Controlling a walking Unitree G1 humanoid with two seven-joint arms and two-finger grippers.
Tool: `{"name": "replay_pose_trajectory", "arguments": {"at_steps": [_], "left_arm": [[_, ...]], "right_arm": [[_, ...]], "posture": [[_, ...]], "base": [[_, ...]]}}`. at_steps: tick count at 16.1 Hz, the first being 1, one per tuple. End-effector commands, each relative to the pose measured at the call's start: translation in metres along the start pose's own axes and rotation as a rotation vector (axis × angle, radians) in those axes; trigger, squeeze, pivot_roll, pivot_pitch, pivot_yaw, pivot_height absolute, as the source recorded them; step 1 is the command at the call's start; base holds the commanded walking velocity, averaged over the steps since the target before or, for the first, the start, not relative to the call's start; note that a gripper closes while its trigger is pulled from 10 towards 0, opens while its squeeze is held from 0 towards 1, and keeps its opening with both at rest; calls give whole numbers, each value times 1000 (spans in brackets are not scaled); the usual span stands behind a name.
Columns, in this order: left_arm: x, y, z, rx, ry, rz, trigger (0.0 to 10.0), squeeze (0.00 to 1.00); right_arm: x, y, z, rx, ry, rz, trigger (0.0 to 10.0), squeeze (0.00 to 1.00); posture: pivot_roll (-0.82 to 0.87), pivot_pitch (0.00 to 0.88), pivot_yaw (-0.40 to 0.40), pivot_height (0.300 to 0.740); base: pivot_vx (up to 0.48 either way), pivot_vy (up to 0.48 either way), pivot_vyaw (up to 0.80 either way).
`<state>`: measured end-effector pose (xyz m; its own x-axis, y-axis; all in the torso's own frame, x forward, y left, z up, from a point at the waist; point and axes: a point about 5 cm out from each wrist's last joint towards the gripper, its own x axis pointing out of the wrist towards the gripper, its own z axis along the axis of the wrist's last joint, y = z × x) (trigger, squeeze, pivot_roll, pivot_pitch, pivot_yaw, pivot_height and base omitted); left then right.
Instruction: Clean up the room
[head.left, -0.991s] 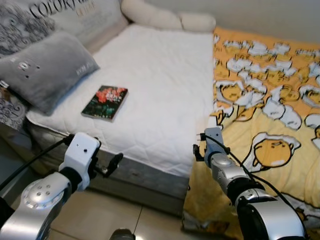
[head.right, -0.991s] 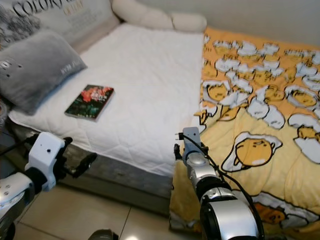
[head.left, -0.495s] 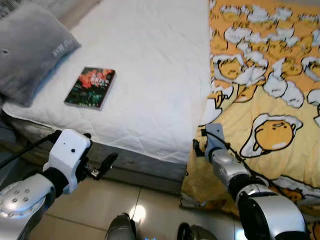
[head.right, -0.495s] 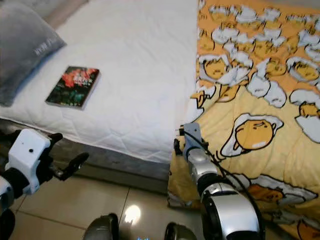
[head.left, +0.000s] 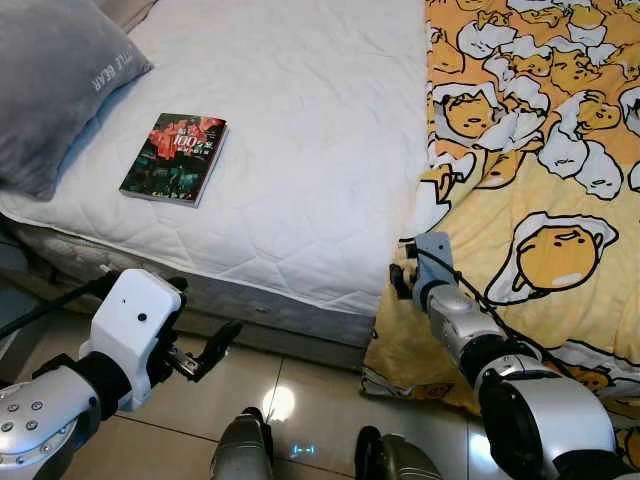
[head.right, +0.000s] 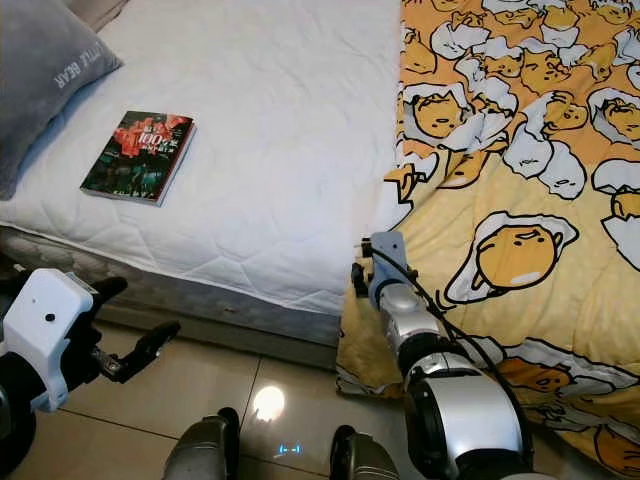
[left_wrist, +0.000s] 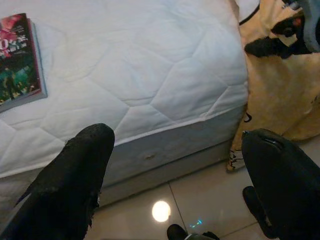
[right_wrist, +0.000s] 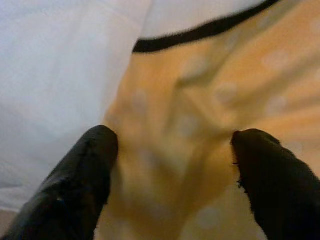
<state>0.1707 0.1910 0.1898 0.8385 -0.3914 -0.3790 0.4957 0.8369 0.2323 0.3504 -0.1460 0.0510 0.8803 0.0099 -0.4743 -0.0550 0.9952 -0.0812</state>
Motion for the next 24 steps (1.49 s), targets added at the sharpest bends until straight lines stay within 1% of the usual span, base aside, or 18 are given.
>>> {"name": "replay_pose_trajectory", "arguments": {"at_steps": [1,4,8,13,19,20,21,23,24], "left_arm": [[-3,-4,2,10,5,-14,10000,953],[-5,-5,2,3,9,-20,10000,953],[-5,-10,4,-9,5,-58,10000,953],[-2,-8,6,-14,2,-70,10000,953],[1,-6,6,-23,0,-67,10000,953],[1,-6,5,-24,0,-64,10000,957],[1,-5,4,-30,1,-53,10000,957],[1,-5,3,-32,1,-47,10000,953],[2,-5,3,-35,-2,-43,10000,957]], "right_arm": [[0,-4,-1,9,5,-3,0,0],[0,-7,-2,3,12,-12,0,0],[-1,-9,-6,11,23,-17,0,0],[-1,-10,-5,18,20,-17,0,0],[-1,-18,-5,27,14,-23,0,0],[-1,-20,-5,41,7,-20,0,0],[-2,-23,-3,83,-12,-2,0,0],[-1,-23,9,132,-80,49,0,0],[-2,-23,20,180,-144,106,0,0]], "posture": [[323,283,-35,740],[323,280,-37,740],[327,272,-32,740],[326,262,-22,740],[329,244,-23,740],[329,240,-24,740],[325,232,-25,740],[316,230,-28,740],[308,228,-31,740]], "base": [[0,0,0],[0,0,0],[0,0,0],[0,0,0],[0,0,0],[0,0,0],[0,0,0],[0,0,0],[0,0,0]]}}
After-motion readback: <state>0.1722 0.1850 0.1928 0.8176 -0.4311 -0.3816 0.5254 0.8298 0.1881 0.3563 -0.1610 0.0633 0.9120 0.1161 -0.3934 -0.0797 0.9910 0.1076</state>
